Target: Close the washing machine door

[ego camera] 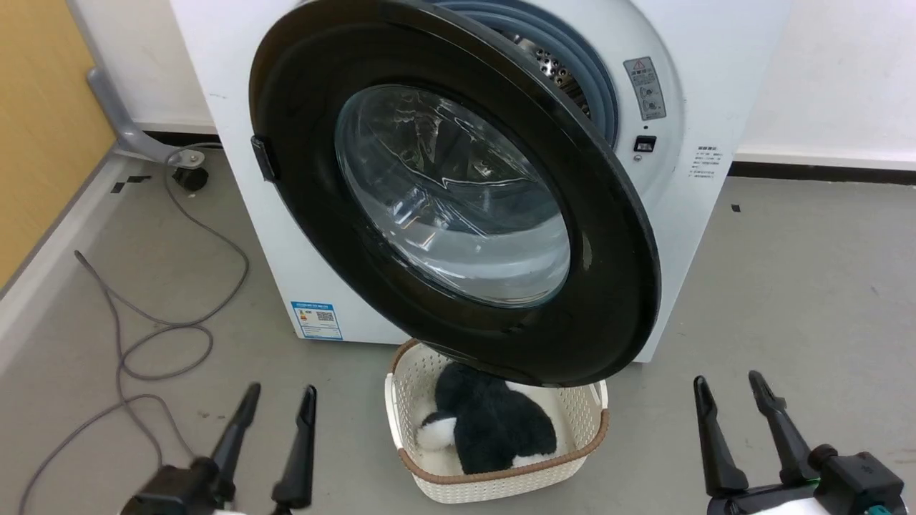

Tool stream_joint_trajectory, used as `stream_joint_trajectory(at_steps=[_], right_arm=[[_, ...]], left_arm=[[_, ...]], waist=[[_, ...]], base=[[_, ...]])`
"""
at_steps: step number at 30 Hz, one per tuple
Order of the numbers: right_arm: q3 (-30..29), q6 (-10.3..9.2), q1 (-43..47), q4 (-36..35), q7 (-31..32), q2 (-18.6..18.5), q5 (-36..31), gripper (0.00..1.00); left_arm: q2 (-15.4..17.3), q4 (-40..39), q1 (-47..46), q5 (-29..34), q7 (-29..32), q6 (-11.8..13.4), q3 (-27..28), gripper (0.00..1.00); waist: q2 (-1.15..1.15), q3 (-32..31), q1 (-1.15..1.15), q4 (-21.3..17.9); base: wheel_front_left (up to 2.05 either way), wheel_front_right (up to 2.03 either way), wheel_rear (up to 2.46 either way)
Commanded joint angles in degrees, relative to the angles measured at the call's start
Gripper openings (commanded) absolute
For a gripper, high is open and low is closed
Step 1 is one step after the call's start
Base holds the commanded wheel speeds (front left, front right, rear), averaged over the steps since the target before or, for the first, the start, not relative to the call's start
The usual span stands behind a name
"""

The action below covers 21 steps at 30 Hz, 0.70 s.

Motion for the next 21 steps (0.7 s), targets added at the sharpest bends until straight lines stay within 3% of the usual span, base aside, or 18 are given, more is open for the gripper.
stream_joint_trajectory(at_steps=[1,9,10,11,12,21], right_arm=[[0.34,0.03,0.71,0.02,-0.23,0.1,-0.37,1.0],[1.52,0.03,0.72,-0.04,-0.23,0.1,-0.78,1.0],[1.94,0.03,0.76,-0.02,-0.23,0.1,-0.77,0.9],[2.41,0.03,0.73,-0.09,-0.23,0.06,-0.95,0.19],[3.04,0.03,0.64,-0.23,-0.23,-0.16,-1.13,0.0],[12.54,0.03,-5.02,1.63,-0.17,-6.5,-0.01,0.0]], left_arm=[[-0.86,0.22,1.06,2.06,-0.24,-0.78,0.47,1.0],[-5.77,1.89,2.75,6.6,-0.24,-3.7,3.41,1.0],[-6.19,2.12,2.62,7.07,-0.24,-4.02,3.68,1.0],[-6.57,2.32,2.47,7.5,-0.24,-4.33,3.91,1.0],[-6.92,2.46,2.32,7.91,-0.24,-4.62,4.09,1.0],[-9.39,2.45,1.26,9.08,-0.25,-6.26,5.23,1.0]], waist=[[0.0,-0.17,0.0,0.27],[0.0,-0.51,0.0,1.18],[0.0,-0.48,0.0,1.4],[0.0,-0.42,0.0,1.64],[0.0,-0.33,0.0,1.89],[0.0,2.35,0.0,4.79]], base=[[0.0,0.0,0.0],[0.0,0.0,0.0],[0.0,0.0,0.0],[0.0,0.0,0.0],[0.0,0.0,0.0],[0.0,0.0,0.0]])
